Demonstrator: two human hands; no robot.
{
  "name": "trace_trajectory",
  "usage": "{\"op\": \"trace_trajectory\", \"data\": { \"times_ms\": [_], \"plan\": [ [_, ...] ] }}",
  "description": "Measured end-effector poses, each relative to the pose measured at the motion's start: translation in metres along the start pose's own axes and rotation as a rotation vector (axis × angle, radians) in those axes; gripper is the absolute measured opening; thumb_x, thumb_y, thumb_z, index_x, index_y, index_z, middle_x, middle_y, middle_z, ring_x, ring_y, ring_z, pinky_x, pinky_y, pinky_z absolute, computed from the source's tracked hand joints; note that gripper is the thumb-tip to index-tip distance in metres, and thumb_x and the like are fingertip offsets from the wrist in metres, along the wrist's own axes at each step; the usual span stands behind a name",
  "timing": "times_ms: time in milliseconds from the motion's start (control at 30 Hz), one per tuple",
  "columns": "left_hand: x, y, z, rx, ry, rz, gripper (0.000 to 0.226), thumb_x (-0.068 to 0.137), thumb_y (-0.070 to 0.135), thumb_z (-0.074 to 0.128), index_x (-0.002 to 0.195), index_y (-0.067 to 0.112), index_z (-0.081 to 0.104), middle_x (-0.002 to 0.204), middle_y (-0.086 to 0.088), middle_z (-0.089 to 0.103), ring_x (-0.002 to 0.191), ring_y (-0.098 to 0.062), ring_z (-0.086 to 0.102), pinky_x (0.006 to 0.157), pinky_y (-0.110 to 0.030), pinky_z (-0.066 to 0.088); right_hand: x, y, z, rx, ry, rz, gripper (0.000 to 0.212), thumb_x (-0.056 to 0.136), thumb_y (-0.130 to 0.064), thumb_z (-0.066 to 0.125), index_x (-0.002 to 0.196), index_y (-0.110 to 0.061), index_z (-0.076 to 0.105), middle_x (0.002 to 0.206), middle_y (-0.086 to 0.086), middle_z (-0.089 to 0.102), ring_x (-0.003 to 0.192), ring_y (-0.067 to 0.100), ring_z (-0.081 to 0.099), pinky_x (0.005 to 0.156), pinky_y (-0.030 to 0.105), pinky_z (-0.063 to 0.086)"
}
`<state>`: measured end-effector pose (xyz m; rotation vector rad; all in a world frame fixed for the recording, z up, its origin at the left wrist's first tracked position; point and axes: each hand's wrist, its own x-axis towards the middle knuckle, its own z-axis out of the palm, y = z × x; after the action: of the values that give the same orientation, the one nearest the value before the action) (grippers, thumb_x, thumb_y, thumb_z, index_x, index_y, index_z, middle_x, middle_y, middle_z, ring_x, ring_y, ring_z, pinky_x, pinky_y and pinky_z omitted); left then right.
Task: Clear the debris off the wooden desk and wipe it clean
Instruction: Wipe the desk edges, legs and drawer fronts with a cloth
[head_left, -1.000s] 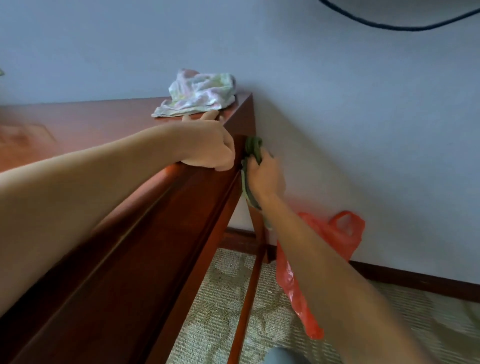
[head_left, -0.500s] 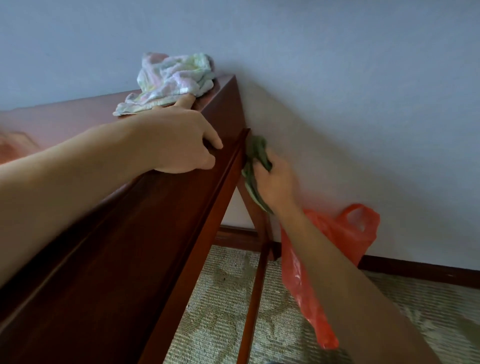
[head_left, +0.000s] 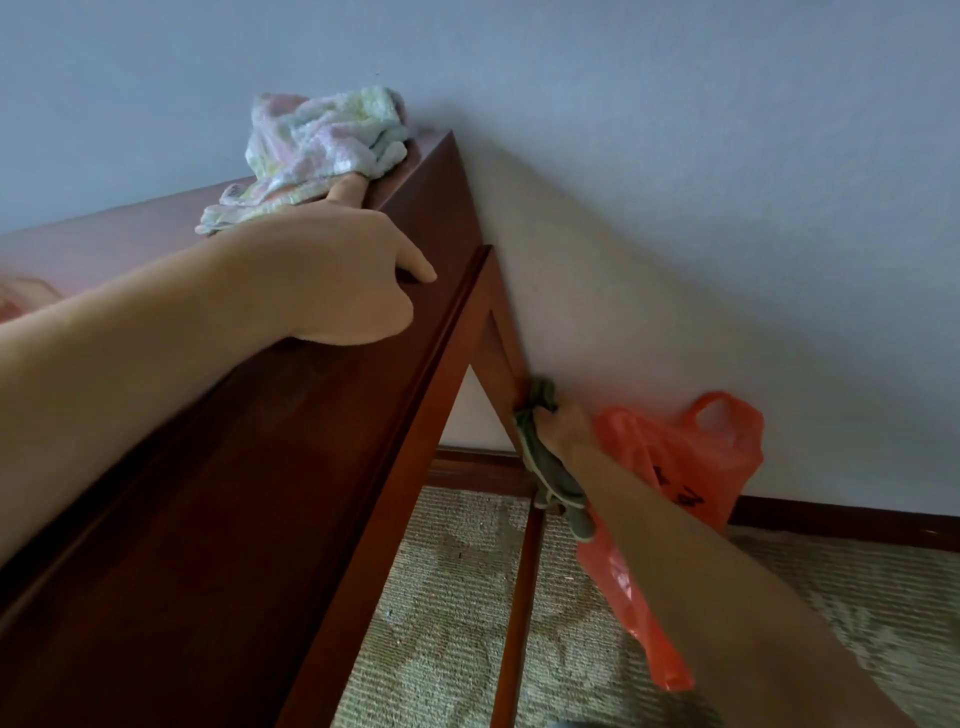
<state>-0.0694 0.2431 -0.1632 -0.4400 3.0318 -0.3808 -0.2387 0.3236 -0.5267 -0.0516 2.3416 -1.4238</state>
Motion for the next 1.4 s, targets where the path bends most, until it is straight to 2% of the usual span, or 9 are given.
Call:
{"op": "trace_trajectory", "data": {
  "times_ms": [267,467,600,700,767,867,1067,1267,1400],
  "plan": [
    [0.0,-0.003,0.001,-0.057,0.024,0.042,0.045,0.091,0.036,0.062,0.123,0.067,0.059,0.159,0.009,0.019,0.13,-0.028,0.047,0.103,-0.04,0.045,-0.027,-0.041,0.006,0.1,0.346,-0.475,0.064,0.1,-0.073,0.027,0.131,-0.03,0.062,0.108,0.004,0.07,0.098,0.025,0.066,0.08,0.041,0.054],
    [0.011,-0.009,0.012,-0.031,0.066,0.061,0.042,0.086,0.049,0.065,0.109,0.081,0.054,0.147,0.02,0.027,0.129,-0.018,0.045,0.107,-0.042,0.044,0.009,0.046,0.054,-0.102,0.368,-0.201,0.073,0.099,-0.069,0.015,0.131,-0.027,0.065,0.109,0.007,0.073,0.102,0.032,0.068,0.095,0.043,0.053],
    [0.014,-0.014,0.016,-0.059,0.067,0.069,0.047,0.087,0.048,0.068,0.104,0.087,0.05,0.136,0.024,0.039,0.112,-0.009,0.047,0.102,-0.039,0.047,0.04,0.091,0.076,-0.016,0.202,-0.12,0.061,0.102,-0.062,0.025,0.148,-0.033,0.05,0.109,0.016,0.072,0.09,0.032,0.07,0.085,0.044,0.057],
    [0.013,-0.015,0.016,-0.03,0.074,0.046,0.043,0.088,0.05,0.066,0.113,0.082,0.052,0.133,0.025,0.031,0.115,-0.009,0.044,0.104,-0.04,0.046,0.043,0.097,0.075,0.027,0.159,-0.11,0.041,0.111,-0.035,0.041,0.146,-0.016,0.053,0.133,0.011,0.065,0.106,0.026,0.065,0.088,0.027,0.049],
    [0.011,-0.015,0.016,-0.041,0.066,0.045,0.04,0.087,0.05,0.067,0.109,0.081,0.055,0.126,0.027,0.039,0.11,-0.009,0.049,0.099,-0.038,0.047,0.04,0.106,0.073,0.082,0.099,-0.028,0.033,0.112,-0.028,0.044,0.127,-0.005,0.062,0.112,0.013,0.068,0.097,0.029,0.066,0.067,0.012,0.041],
    [0.012,-0.015,0.012,-0.079,0.083,0.054,0.036,0.087,0.044,0.073,0.099,0.076,0.063,0.105,0.028,0.062,0.103,-0.011,0.064,0.088,-0.032,0.046,0.04,0.12,0.08,0.117,0.087,0.02,0.032,0.109,-0.02,0.049,0.138,-0.009,0.056,0.13,0.015,0.063,0.11,0.032,0.061,0.077,0.019,0.035],
    [0.0,0.001,0.002,-0.003,0.08,0.056,0.039,0.093,0.041,0.063,0.122,0.068,0.06,0.144,0.011,0.034,0.12,-0.017,0.047,0.091,-0.034,0.042,0.053,0.112,0.082,0.114,0.014,0.151,0.032,0.112,-0.022,0.043,0.131,-0.002,0.059,0.126,0.022,0.064,0.123,0.037,0.059,0.102,0.038,0.04],
    [-0.005,0.0,0.006,0.237,0.106,0.136,0.04,0.093,0.051,0.054,0.131,0.061,0.06,0.16,-0.007,0.022,0.126,-0.033,0.052,0.106,-0.048,0.049,0.007,0.069,0.067,0.089,0.169,-0.009,0.049,0.107,-0.044,0.046,0.103,-0.003,0.072,0.079,0.012,0.072,0.082,0.034,0.071,0.074,0.039,0.054],
    [-0.001,0.003,0.01,0.602,0.187,0.481,0.034,0.095,0.039,0.05,0.119,0.049,0.073,0.168,0.001,0.029,0.157,-0.029,0.02,0.121,-0.057,0.03,-0.036,-0.01,0.021,0.034,0.374,-0.345,0.044,0.107,-0.049,0.044,0.112,-0.013,0.068,0.096,0.013,0.071,0.089,0.037,0.069,0.072,0.037,0.05]
  ]
}}
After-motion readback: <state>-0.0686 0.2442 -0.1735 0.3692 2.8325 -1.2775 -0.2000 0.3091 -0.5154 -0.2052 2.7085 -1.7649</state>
